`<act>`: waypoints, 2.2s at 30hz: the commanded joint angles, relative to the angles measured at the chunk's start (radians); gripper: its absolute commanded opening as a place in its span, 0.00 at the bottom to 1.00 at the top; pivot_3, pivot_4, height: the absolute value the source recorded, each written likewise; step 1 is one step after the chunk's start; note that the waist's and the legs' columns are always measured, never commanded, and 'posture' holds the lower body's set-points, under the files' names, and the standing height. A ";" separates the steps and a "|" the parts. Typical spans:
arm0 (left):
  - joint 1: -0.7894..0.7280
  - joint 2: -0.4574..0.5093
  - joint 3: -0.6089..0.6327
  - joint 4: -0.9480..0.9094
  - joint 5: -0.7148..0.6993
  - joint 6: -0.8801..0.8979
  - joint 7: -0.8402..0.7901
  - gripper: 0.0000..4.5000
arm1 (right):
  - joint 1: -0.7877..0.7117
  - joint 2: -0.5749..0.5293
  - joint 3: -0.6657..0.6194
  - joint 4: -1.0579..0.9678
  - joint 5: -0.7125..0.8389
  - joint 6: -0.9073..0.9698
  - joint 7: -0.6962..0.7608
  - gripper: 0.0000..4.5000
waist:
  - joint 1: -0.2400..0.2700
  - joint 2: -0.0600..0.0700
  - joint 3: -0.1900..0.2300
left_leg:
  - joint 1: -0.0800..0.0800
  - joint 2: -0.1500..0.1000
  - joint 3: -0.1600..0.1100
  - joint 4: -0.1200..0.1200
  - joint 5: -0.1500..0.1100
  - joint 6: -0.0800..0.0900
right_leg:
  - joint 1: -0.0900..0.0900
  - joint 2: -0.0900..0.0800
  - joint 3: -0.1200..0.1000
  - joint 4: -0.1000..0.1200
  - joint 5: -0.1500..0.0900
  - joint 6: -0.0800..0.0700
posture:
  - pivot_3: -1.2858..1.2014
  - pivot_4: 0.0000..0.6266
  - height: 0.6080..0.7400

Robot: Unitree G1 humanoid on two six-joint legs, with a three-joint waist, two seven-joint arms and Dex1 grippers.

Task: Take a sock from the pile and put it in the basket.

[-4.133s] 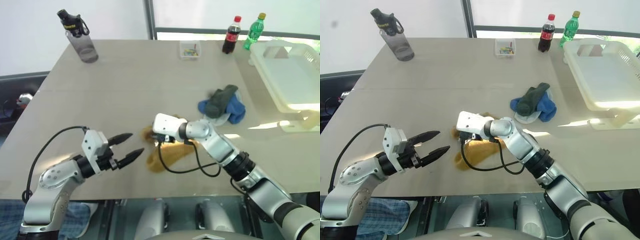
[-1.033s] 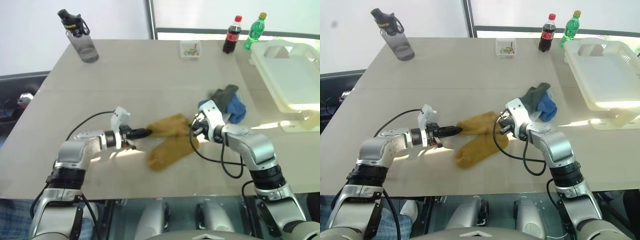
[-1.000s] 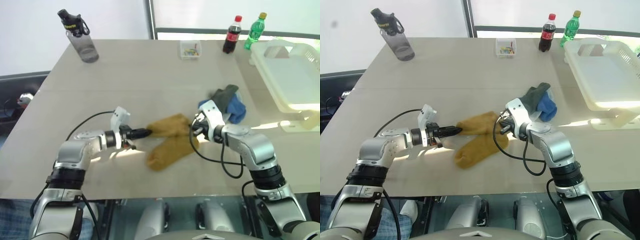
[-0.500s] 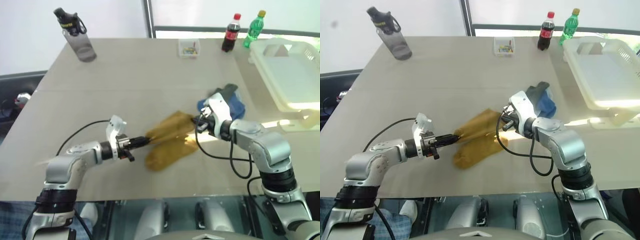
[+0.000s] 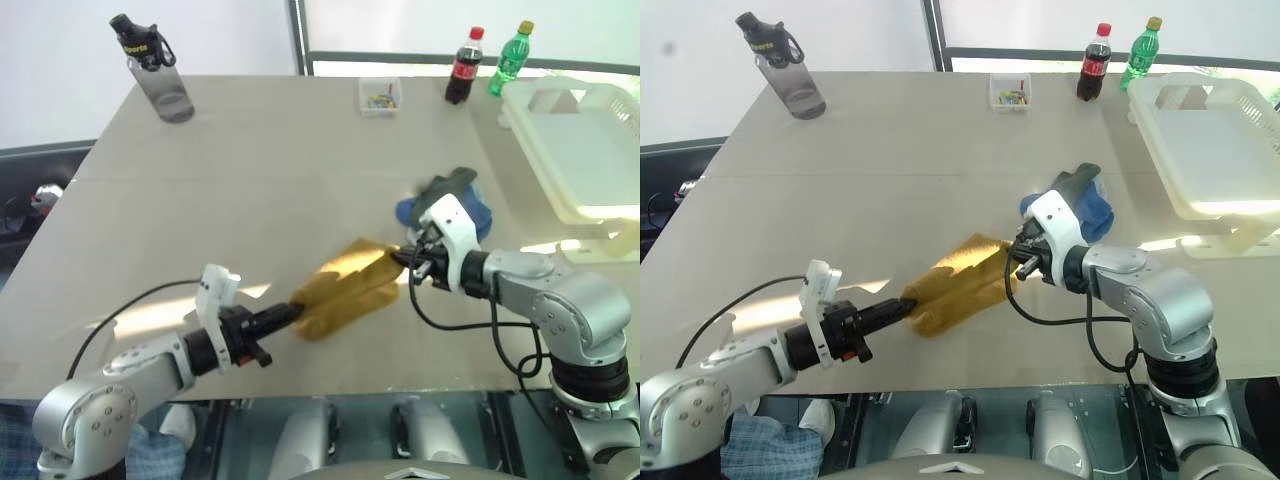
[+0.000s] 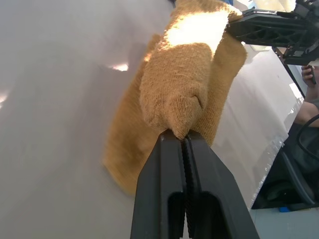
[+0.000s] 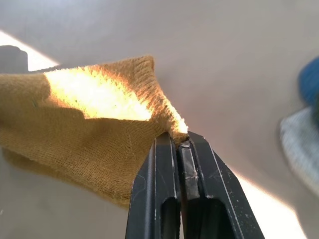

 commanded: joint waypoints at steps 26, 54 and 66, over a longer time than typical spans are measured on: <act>0.056 0.098 -0.094 0.006 -0.026 -0.173 0.078 0.01 | 0.006 0.046 0.128 0.137 -0.054 -0.172 -0.053 0.00 | 0.002 0.000 0.000 | 0.000 0.000 0.000 0.005 0.000 0.000 | 0.000 0.002 0.000 0.005 0.000 0.000 | 0.52 0.24 1.00; 0.049 0.094 -0.198 0.083 0.189 -0.274 0.003 0.83 | 0.042 -0.103 0.165 0.035 -0.089 -0.567 0.156 0.79 | 0.002 0.000 0.000 | 0.002 0.000 -0.001 0.006 0.000 0.000 | 0.003 0.002 0.000 0.005 0.000 0.000 | 0.52 0.24 1.00; 0.042 0.113 -0.212 0.093 0.227 -0.291 -0.022 0.83 | 0.072 -0.089 0.362 0.258 -0.409 -0.935 0.174 0.79 | 0.002 0.000 0.000 | 0.008 0.000 0.000 0.006 0.000 0.000 | 0.008 0.001 0.000 0.005 0.000 0.000 | 0.52 0.24 1.00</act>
